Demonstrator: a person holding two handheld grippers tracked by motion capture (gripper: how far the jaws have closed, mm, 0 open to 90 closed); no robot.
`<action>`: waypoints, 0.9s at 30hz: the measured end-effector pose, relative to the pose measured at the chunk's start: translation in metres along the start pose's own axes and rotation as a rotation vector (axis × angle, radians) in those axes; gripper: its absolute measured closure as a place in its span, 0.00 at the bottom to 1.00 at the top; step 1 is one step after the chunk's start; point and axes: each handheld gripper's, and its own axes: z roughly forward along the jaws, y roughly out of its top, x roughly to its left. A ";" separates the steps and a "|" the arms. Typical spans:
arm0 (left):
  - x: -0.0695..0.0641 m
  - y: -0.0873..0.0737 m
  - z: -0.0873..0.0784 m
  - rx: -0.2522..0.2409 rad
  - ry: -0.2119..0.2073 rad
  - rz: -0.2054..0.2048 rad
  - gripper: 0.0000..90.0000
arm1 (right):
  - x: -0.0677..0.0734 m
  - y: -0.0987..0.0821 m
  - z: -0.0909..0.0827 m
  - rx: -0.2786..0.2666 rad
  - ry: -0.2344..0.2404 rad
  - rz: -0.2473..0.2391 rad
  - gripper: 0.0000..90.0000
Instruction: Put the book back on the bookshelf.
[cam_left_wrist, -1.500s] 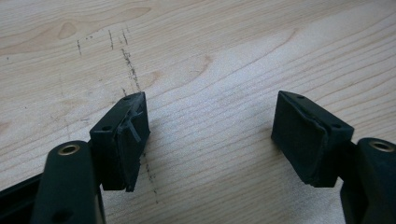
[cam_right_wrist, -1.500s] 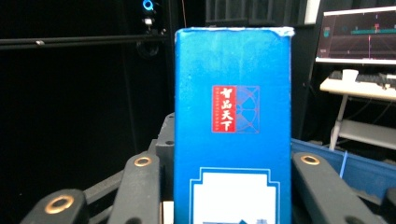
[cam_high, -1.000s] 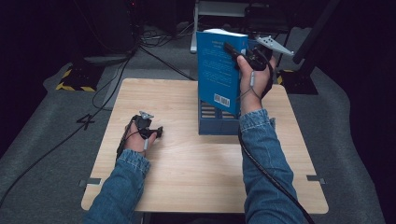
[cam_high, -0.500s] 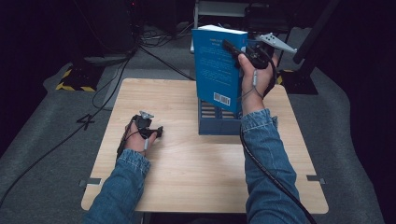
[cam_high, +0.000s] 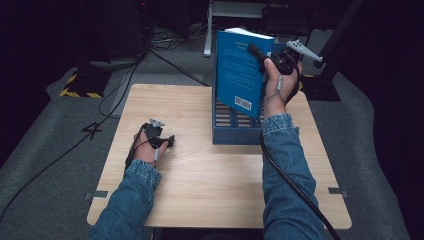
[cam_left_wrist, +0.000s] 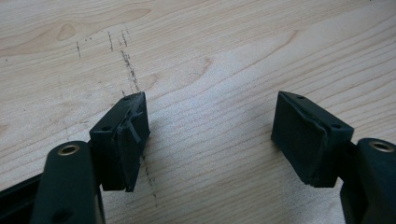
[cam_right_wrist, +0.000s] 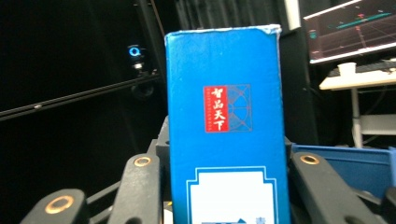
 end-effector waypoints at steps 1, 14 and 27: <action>0.000 0.000 0.000 0.000 0.000 0.000 0.31 | -0.003 0.000 0.001 0.003 -0.005 0.005 0.68; 0.000 0.000 0.000 0.001 -0.003 -0.004 0.31 | 0.013 -0.008 0.042 -0.006 -0.150 -0.039 0.68; 0.000 0.000 0.000 0.002 -0.001 0.002 0.31 | 0.049 -0.047 0.071 0.003 -0.252 -0.160 0.64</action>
